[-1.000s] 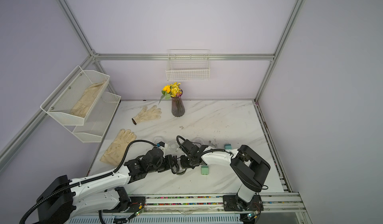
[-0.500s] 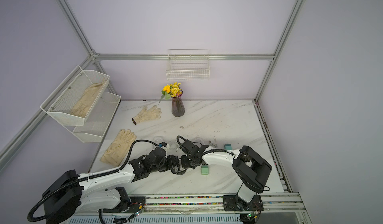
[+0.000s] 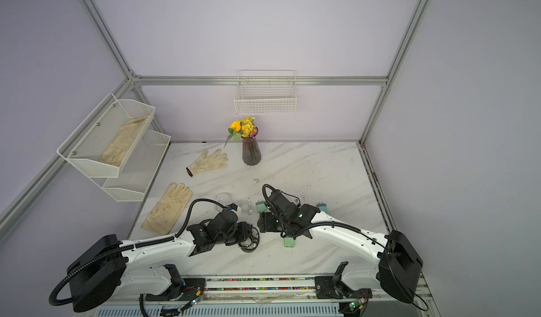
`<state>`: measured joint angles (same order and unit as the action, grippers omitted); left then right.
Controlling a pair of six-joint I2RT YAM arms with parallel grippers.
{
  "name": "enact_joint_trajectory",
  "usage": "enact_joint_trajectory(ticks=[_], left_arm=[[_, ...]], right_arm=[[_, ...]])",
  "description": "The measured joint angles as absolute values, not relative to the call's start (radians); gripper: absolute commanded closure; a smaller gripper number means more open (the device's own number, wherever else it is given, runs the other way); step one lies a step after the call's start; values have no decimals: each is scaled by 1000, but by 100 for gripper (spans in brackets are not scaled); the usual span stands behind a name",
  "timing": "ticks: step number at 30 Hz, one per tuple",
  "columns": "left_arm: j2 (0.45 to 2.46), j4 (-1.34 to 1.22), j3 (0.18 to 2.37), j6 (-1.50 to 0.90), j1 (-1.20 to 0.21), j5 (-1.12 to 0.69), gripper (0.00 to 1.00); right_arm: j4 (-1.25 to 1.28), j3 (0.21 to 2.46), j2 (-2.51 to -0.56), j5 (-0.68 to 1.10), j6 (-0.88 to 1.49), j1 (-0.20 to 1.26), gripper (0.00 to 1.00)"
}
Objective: Pack away charging kits
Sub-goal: Pick up the plug from the center of the board.
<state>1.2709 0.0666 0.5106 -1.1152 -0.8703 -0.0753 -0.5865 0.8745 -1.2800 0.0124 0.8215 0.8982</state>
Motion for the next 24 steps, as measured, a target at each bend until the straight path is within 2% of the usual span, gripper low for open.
enact_joint_trajectory(ticks=[6,14,18,24], left_arm=[[1271,67,511,-1115,-870,-75,100],[1250,60,511,-1115,-870,-75,100],[1248,60,511,-1115,-870,-75,100],[1248,60,511,-1115,-870,-75,100]], right_arm=[[-689,775,-1257,-48,877,897,18],[-710,751,-1306,-85,879,890,32],[-703,730,-1320,-88,855,855,47],[-673,725,-1354,-85,822,838,54]])
